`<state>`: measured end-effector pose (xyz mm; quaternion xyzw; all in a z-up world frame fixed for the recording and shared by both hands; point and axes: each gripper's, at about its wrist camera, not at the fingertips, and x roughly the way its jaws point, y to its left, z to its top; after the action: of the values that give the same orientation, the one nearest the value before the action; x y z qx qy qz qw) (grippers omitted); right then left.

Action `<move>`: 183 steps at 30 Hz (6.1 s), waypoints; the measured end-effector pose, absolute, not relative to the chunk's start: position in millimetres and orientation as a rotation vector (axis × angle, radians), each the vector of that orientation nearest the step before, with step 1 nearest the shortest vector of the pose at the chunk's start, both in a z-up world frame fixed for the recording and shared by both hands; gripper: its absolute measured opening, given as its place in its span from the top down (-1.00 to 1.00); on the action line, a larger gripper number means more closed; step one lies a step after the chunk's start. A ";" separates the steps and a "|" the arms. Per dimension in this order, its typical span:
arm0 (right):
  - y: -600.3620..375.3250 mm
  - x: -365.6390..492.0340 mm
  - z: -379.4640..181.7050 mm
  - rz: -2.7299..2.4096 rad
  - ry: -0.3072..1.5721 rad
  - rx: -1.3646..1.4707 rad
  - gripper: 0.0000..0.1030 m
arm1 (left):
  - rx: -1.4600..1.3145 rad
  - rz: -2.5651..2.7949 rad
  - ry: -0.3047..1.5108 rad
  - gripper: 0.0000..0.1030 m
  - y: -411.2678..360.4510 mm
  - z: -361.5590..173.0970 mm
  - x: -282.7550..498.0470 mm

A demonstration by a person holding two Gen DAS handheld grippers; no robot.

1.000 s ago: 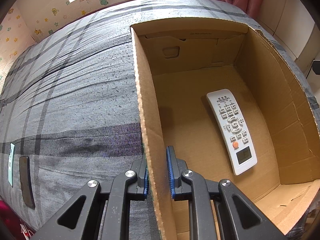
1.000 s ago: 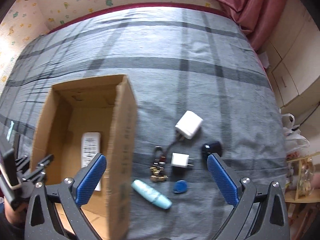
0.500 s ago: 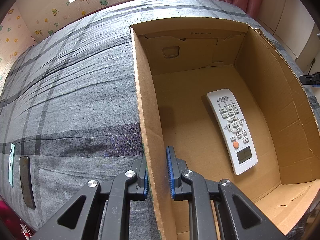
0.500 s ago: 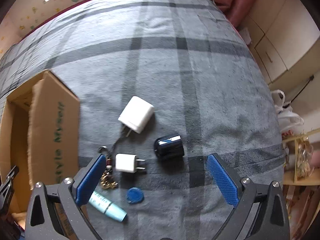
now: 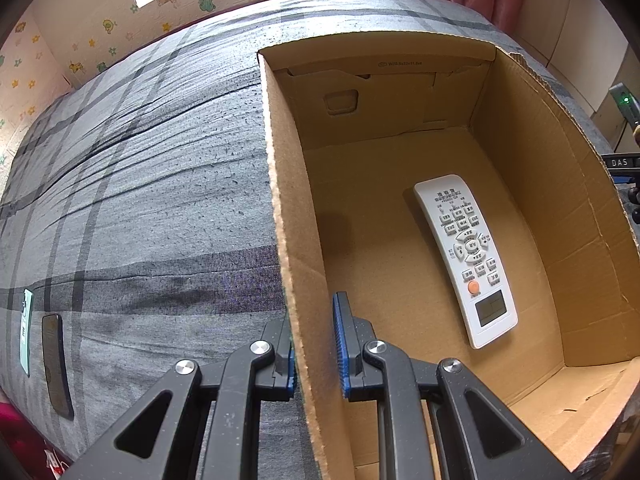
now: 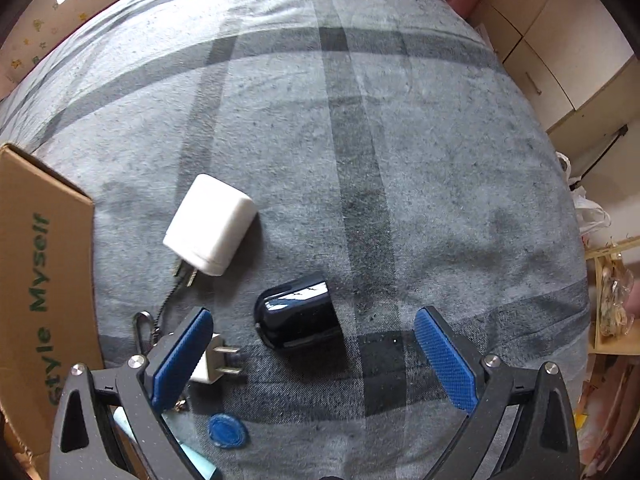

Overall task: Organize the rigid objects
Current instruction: 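Move the right gripper back toward the black round cap, then close the right gripper around the black round cap, then lift the black cap with the right gripper and carry it over the box, then lower the black cap into the box and open the right gripper, then move the right gripper out of the box toward the large white charger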

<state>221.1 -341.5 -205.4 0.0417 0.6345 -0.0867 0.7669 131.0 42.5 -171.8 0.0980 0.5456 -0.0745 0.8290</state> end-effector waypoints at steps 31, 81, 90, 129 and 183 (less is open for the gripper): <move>-334.7 225.1 -204.1 -0.171 1.417 0.129 0.01 | 0.207 -0.156 1.161 0.69 42.7 -173.1 130.9; -151.5 185.9 -72.8 0.179 1.291 -0.112 0.01 | 0.213 -0.152 1.161 0.69 39.7 -172.6 131.4; -119.1 185.8 -89.6 0.223 1.304 -0.134 0.01 | 0.218 -0.151 1.165 0.69 38.5 -172.1 132.7; -76.9 200.4 -170.3 0.233 1.415 -0.120 0.00 | 0.219 -0.133 1.181 0.69 36.3 -172.6 136.9; -209.8 206.9 -83.2 0.089 1.237 -0.040 -0.99 | 0.155 -0.127 1.193 0.69 49.0 -183.6 135.1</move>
<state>206.9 -209.8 -83.2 -0.0185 0.5795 0.0418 0.8137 135.1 49.0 -183.6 0.0730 0.5606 -0.0596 0.8227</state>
